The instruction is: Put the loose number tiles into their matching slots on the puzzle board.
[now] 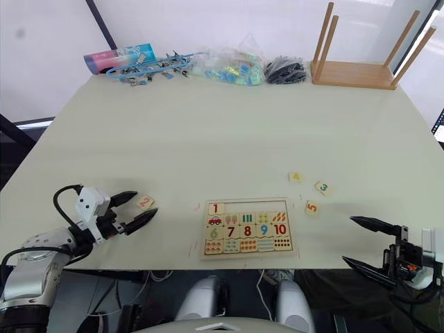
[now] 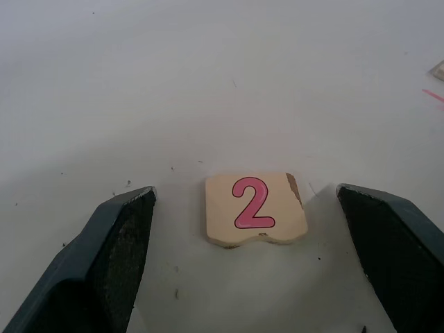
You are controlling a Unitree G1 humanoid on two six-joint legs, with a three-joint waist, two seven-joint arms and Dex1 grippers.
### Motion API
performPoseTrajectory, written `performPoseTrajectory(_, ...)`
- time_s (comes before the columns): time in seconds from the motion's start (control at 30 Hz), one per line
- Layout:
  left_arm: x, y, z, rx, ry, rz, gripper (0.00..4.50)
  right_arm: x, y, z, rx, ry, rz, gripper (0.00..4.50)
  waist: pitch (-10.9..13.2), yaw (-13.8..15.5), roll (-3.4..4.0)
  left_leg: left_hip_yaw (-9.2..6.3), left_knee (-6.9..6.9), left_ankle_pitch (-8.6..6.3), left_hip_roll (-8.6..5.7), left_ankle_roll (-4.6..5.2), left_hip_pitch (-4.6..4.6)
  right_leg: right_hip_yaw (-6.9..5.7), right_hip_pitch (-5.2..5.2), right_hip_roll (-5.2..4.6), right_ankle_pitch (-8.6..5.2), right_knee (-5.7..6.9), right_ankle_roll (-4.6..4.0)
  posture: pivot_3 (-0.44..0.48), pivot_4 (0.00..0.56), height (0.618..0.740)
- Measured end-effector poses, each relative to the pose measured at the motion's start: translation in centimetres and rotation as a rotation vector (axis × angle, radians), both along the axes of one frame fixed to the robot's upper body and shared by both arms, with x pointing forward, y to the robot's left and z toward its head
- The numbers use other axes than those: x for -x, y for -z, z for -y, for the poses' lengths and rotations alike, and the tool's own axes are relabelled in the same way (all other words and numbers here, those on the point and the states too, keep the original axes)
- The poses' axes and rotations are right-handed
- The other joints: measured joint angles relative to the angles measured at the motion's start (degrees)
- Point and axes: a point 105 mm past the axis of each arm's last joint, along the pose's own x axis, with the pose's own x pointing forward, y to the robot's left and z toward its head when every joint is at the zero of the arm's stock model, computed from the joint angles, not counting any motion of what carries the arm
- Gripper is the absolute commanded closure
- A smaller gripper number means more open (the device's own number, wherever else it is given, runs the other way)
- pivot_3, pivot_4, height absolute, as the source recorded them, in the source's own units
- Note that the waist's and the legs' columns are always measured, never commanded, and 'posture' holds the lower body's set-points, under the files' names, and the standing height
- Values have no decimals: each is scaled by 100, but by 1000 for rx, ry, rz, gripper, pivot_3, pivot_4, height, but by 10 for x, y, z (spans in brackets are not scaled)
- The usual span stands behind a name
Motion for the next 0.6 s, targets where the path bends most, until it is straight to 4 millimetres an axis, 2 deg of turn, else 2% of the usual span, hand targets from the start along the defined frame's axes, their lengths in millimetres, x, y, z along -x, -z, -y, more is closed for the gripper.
performPoseTrajectory(0.1, -2, 0, 0, -7, -3, 0, 80, 0, 0, -1, 0, -7, 3, 0, -1, 0, 3, 0, 0, 0, 0, 0, 4, 0, 4, 0, 0, 0, 0, 0, 150, 738)
performPoseTrajectory(0.13, -2, 1, 1, -8, -6, -1, 588, 0, 0, -2, 0, -17, 2, 0, -1, 1, 3, -1, 0, 0, 0, 0, 5, 0, 5, 0, 0, 0, 0, 0, 150, 738)
performPoseTrajectory(0.33, -2, 0, 1, -9, -10, 1, 2969, -1, 0, -4, 0, -36, 7, 0, -3, -4, 7, 2, 0, 0, -1, 0, 5, 0, 6, -1, 0, -1, 0, 0, 150, 738)
performPoseTrajectory(0.53, 3, 2, 4, -6, -16, 0, 2976, -1, -1, -4, 1, -45, 13, 0, -3, -4, 7, 3, 0, 0, -2, 0, 5, 1, 6, -1, 0, -3, 0, 0, 150, 738)
performPoseTrajectory(0.6, 6, 3, 13, 21, -35, 7, 2976, -1, 0, -4, -1, -49, 11, 0, -3, -5, 7, 4, 0, 0, -2, 1, 5, 2, 7, -4, 1, -4, 1, 0, 150, 738)
